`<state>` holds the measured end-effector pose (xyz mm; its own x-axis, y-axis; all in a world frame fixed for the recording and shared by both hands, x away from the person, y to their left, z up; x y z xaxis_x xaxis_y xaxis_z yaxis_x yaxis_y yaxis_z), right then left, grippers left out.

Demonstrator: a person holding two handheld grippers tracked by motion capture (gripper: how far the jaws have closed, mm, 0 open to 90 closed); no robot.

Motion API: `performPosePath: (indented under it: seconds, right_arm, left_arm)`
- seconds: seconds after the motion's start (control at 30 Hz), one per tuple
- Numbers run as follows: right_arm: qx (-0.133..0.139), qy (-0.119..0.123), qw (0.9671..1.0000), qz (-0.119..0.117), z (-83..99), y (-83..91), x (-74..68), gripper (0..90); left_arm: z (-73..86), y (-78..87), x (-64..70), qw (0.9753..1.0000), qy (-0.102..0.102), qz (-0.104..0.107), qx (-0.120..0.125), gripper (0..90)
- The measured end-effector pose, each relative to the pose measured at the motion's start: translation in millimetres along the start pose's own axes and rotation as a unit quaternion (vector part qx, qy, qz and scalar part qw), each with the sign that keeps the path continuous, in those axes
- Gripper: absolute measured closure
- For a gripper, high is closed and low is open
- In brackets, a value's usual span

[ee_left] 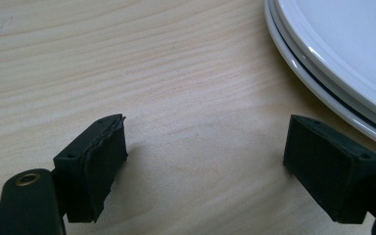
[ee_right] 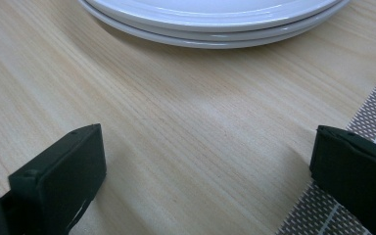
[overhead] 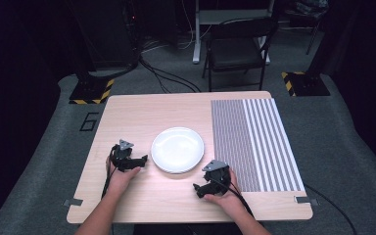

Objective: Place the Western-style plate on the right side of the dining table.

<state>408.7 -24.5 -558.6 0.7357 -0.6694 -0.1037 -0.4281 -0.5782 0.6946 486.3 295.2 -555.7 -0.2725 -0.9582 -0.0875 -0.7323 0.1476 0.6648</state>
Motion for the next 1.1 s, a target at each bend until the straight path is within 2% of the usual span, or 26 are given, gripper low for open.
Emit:
performPosePath:
  seconds: [0.37,0.47,0.53,0.6,0.67,0.73,0.83,0.9,0.93,0.97,1.1]
  right_arm:
    - [0.0,-0.004,1.0,0.0,0.1,0.1,-0.4,0.0]
    - [-0.001,-0.005,1.0,0.0,0.3,0.3,-0.5,0.0]
    - [0.002,0.003,1.0,0.002,-0.1,0.7,0.7,1.0]
    - [0.002,-0.005,1.0,0.003,0.6,1.6,0.5,2.8]
    - [0.009,-0.006,0.9999,0.009,0.5,2.6,1.5,7.6]
    - [0.021,-0.017,0.9995,0.018,0.3,4.5,2.2,16.0]
    - [0.023,-0.026,0.999,0.027,-0.2,7.6,4.1,25.2]
    - [0.026,-0.02,0.9989,0.034,-0.1,9.6,6.4,26.4]
    - [0.027,-0.028,0.9986,0.036,0.0,10.5,6.1,27.6]
    - [0.029,-0.024,0.9986,0.037,-0.5,11.8,7.1,28.6]
    - [0.041,-0.03,0.9978,0.043,-4.5,18.4,8.9,32.8]
  left_arm:
    - [0.1,0.3,0.0,1.0,0.001,-0.001,0.002,16.9]
    - [0.2,1.4,-0.5,1.0,0.004,-0.003,0.007,22.3]
    - [0.2,1.7,-1.0,0.9999,0.006,-0.006,0.008,25.4]
    - [0.2,2.4,-1.4,0.9999,0.007,-0.007,0.006,26.8]
    - [0.4,2.6,-1.6,0.9998,0.009,-0.007,0.015,31.3]
    - [1.2,4.1,-2.8,0.9998,0.012,-0.006,0.014,36.0]
    - [1.3,6.4,-4.8,0.9997,0.021,-0.006,0.01,38.8]
    - [0.2,7.7,-5.8,0.9997,0.024,-0.008,0.008,40.4]
    - [-1.2,7.9,-5.5,0.9994,0.031,-0.007,0.012,41.1]
    - [-2.5,8.3,-5.1,0.9992,0.036,-0.005,0.015,41.6]
    - [-8.2,11.6,-2.9,0.9991,0.042,0.002,0.011,43.8]
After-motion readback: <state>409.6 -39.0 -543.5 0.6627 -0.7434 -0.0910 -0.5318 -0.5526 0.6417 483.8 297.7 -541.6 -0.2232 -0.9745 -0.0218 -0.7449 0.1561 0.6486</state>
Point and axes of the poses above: each handheld gripper's, and its own axes: y roughly backward along the jaws, z roughly out of its underside, x roughly to its right, the point moved 4 cm from there along -y, roughly forward along the jaws, and after that the axes turned 8 degrees about -z, right-handed, at the moved point
